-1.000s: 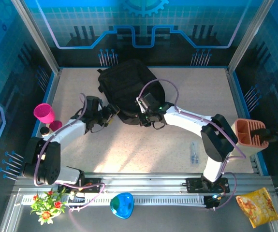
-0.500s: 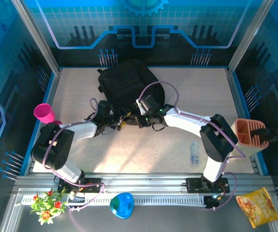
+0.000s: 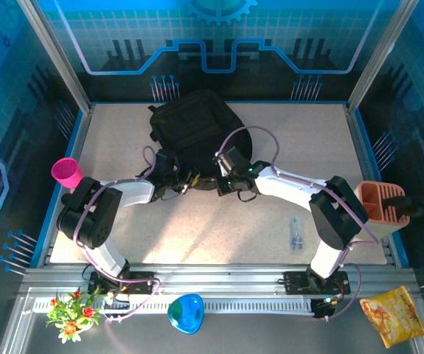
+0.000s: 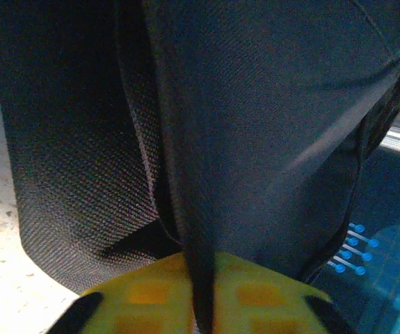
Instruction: Pack books, pencil case, and school supplies into a backpack
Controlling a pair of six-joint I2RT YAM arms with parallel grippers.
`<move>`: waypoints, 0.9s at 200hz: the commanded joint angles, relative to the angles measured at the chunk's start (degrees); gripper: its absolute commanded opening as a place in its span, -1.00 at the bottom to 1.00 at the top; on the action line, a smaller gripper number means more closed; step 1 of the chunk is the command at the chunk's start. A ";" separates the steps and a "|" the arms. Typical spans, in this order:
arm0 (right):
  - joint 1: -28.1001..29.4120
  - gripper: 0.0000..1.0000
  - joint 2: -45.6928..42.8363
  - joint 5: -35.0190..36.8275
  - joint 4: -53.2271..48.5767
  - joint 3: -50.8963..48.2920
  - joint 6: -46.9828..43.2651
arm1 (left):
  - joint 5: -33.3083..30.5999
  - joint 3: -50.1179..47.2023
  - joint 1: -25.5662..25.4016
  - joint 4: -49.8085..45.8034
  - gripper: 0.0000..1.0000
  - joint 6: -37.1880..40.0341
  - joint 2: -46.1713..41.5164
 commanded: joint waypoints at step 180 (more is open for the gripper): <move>-10.17 -1.00 -2.61 -4.51 -0.35 2.02 -10.70 | -3.69 11.67 3.64 -45.06 0.19 49.91 -19.01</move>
